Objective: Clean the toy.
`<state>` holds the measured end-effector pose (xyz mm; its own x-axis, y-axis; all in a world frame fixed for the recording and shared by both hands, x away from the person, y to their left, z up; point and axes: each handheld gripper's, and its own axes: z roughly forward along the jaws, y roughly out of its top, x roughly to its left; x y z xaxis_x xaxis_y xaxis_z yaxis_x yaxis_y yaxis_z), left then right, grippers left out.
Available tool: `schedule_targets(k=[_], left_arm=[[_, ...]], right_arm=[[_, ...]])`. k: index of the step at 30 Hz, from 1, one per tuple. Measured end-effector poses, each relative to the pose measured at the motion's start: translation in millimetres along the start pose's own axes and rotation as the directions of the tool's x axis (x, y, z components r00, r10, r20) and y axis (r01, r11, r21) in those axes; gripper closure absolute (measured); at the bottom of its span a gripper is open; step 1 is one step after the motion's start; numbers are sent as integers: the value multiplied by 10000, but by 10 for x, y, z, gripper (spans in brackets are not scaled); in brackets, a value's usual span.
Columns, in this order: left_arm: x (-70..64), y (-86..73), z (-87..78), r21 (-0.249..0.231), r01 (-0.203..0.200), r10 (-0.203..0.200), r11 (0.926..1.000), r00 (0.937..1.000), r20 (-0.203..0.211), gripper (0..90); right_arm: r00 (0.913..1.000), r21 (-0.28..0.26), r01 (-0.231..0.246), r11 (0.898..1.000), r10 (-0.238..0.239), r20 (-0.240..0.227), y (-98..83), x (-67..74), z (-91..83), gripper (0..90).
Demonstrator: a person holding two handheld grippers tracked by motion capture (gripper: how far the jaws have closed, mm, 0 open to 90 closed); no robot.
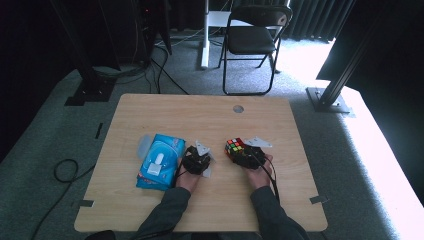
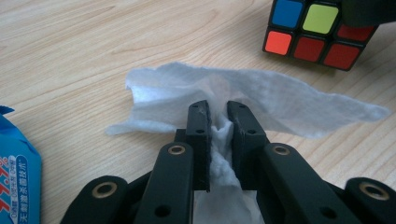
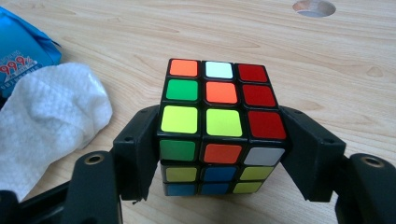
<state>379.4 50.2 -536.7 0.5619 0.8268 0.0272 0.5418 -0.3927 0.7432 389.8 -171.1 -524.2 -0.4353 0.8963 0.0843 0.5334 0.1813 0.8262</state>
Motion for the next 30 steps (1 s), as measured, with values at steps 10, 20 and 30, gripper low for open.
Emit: schedule_targets(k=[10,20,30], left_arm=[[-21,-12,-12,236,96,-93,9997,9998,-156,581],[-58,31,-182,-70,8,-11,10000,9989,-471,359],[-65,-15,-191,612,-360,386,9975,9984,-409,469]], right_arm=[[9995,-102,203,9997,-205,-224,3,-5,-58,225],[9992,-860,229,9960,-255,-294,59,-36,-205,199],[9999,-1148,-77,9934,60,-157,76,-142,-282,229]])
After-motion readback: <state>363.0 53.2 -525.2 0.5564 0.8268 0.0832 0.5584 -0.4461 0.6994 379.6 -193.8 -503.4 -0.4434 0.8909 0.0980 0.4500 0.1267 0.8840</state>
